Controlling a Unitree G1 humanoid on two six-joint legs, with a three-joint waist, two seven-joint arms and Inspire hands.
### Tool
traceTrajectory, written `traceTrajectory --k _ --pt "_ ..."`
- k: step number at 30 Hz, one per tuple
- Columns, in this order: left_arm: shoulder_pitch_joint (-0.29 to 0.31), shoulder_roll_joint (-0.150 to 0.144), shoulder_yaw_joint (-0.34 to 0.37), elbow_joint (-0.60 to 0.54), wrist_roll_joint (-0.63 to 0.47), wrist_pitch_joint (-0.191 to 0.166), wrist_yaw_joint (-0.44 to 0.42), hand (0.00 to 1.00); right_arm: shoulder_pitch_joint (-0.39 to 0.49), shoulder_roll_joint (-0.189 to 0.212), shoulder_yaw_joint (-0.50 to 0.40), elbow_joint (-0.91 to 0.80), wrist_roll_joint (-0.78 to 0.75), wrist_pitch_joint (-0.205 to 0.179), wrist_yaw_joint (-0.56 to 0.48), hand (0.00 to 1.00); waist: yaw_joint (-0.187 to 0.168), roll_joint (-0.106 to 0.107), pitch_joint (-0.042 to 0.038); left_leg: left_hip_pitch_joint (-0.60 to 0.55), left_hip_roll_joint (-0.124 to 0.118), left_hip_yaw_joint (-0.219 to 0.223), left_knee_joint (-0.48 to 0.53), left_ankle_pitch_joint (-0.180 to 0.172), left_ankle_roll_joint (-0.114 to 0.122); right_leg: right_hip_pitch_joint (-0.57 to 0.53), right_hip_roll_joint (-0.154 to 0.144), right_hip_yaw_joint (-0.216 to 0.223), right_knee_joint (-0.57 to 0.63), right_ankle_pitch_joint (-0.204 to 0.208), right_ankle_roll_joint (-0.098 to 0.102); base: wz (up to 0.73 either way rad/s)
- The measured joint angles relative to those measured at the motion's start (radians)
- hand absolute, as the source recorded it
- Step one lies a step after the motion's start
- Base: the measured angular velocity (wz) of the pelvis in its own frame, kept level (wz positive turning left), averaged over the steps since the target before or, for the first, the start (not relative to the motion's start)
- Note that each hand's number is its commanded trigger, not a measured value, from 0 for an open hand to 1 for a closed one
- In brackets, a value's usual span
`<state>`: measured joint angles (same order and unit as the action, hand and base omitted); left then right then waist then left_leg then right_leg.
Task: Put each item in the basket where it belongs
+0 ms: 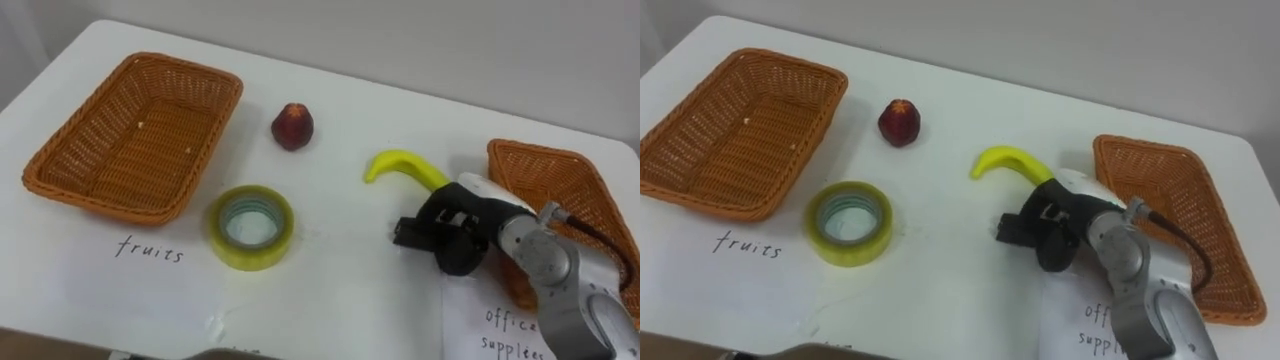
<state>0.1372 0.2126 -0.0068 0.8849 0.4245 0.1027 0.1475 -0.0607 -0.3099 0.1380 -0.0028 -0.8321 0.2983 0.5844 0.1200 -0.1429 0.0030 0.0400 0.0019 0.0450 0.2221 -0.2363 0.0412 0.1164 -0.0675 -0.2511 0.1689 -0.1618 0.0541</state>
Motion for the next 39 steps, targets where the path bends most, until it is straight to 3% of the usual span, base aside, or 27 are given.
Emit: traceTrajectory --k 27,33,36,39 --pt "-0.014 0.000 -0.003 0.029 0.001 -0.001 0.040 0.00 0.014 0.006 -0.010 -0.022 0.044 -0.002 -0.021 1.00 -0.006 0.005 -0.0005 0.002 -0.001 -0.004 -0.002 0.000 0.000 0.005 0.001 0.004 -0.002 0.000 0.000 0.00" --pt "-0.013 0.001 0.004 0.049 0.000 -0.003 0.043 0.00 0.055 -0.002 -0.017 -0.088 0.127 -0.037 -0.023 1.00 -0.007 0.009 0.0024 0.006 -0.001 0.000 -0.001 0.000 0.000 0.003 0.001 0.021 -0.002 0.000 0.000 0.00" --pt "-0.014 0.000 0.014 0.057 0.000 -0.023 0.041 0.00 0.075 -0.002 -0.018 -0.119 0.199 -0.068 -0.023 1.00 -0.022 0.010 0.0035 0.005 -0.001 -0.002 -0.001 0.000 0.000 0.005 0.000 0.030 -0.002 0.000 0.000 0.05" --pt "-0.005 -0.003 0.059 0.079 0.001 -0.031 0.036 0.00 0.092 -0.002 -0.035 -0.204 0.271 -0.082 -0.019 1.00 -0.035 0.014 0.0060 0.004 -0.001 0.001 -0.001 0.000 0.000 0.005 0.000 0.043 -0.002 0.000 0.000 0.00"
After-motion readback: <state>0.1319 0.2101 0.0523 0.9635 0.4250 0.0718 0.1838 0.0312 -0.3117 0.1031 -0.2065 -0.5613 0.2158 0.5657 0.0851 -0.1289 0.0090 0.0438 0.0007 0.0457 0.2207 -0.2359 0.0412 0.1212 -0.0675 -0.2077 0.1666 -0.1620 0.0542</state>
